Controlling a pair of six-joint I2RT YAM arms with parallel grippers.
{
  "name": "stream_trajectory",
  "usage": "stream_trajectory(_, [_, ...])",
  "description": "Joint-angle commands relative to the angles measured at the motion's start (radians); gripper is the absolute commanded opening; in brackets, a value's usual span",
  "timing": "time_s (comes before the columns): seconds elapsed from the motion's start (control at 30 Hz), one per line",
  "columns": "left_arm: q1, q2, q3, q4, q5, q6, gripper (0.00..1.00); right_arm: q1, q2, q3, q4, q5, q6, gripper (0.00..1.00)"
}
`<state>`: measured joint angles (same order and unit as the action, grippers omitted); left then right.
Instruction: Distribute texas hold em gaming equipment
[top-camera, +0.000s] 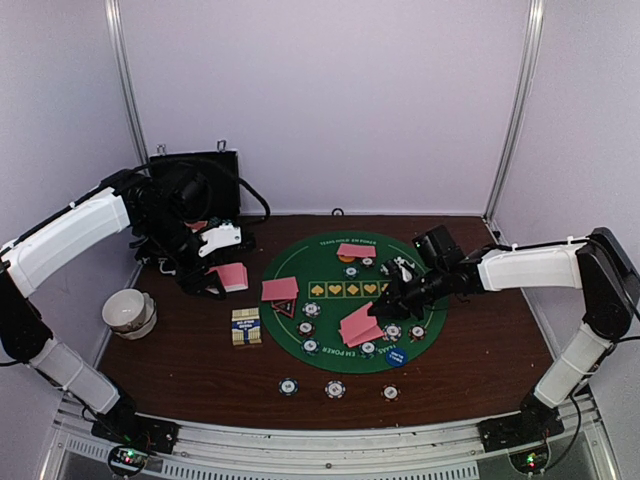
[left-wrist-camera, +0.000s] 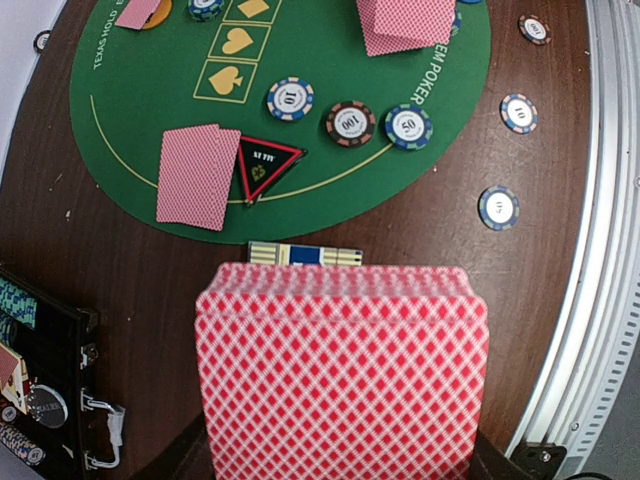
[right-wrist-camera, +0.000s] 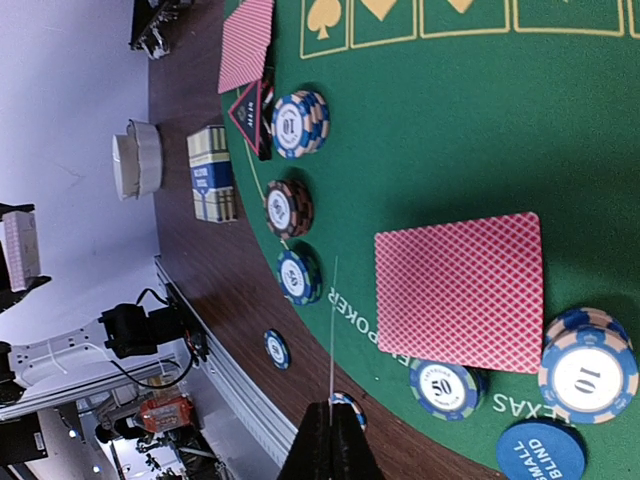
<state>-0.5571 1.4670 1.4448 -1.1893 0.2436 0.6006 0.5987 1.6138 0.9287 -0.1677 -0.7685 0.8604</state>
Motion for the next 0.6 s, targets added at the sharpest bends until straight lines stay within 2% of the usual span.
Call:
stream_trajectory(0.0, [0.002, -0.014, 0.003, 0.016, 0.018, 0.007, 0.0, -0.004, 0.001, -0.007, -0.122, 0.069, -0.112, 0.0])
stream_trajectory(0.17, [0.002, -0.013, 0.002, 0.014, 0.024, 0.007, 0.0, -0.003, 0.008, -0.016, -0.148, 0.093, -0.134, 0.0])
stream_trajectory(0.37, [0.002, -0.016, -0.001, 0.009, 0.022, 0.009, 0.0, -0.002, -0.009, -0.004, -0.234, 0.157, -0.183, 0.12])
stream_trajectory(0.57, [0.002, -0.018, 0.0, 0.006, 0.022, 0.01, 0.0, -0.002, -0.041, 0.025, -0.312, 0.211, -0.21, 0.14])
